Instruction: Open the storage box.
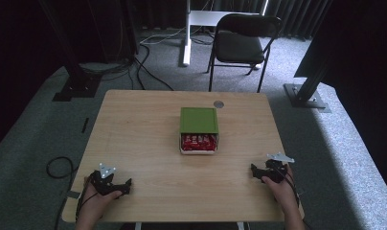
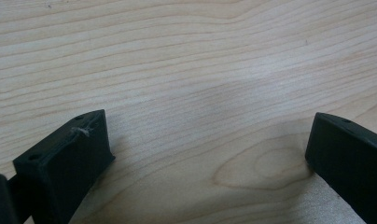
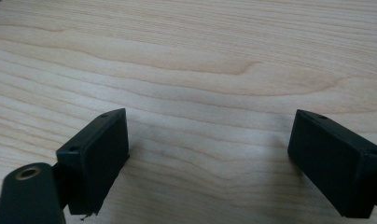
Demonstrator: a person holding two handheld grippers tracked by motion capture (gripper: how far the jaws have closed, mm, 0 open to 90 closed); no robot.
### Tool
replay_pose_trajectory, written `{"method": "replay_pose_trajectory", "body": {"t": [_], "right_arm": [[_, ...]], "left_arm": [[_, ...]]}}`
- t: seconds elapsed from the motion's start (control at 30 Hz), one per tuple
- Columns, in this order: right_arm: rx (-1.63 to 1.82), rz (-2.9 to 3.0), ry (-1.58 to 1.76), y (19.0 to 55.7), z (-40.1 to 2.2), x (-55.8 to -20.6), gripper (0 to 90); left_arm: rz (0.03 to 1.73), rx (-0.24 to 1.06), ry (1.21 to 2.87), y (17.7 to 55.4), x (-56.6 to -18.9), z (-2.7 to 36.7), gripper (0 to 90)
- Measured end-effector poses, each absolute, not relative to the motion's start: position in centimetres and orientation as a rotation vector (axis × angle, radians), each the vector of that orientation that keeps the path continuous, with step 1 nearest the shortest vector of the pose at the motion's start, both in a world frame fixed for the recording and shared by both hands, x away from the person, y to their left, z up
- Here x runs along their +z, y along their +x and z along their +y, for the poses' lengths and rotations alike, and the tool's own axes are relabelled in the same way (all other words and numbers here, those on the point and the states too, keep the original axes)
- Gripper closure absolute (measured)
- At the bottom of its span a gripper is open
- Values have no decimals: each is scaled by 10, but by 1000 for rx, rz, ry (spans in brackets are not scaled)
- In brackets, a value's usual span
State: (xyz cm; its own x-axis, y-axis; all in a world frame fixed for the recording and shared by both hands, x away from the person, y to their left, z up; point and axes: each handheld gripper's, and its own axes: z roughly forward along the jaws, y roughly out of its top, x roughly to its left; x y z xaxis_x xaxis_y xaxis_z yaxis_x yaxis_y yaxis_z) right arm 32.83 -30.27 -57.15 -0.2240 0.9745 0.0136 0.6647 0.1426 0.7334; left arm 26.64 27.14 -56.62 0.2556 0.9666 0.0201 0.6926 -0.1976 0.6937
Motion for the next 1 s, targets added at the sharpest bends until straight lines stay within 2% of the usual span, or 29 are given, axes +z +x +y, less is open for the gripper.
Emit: {"method": "replay_pose_trajectory", "body": {"t": [0.5,1.0], "right_arm": [[865,1953,1565,328,-303,-572,118],[866,1953,1565,328,-303,-572,118]], "left_arm": [[1461,618,1992,266,-566,270,6],[1290,678,2103,271,-559,246,15]]}}
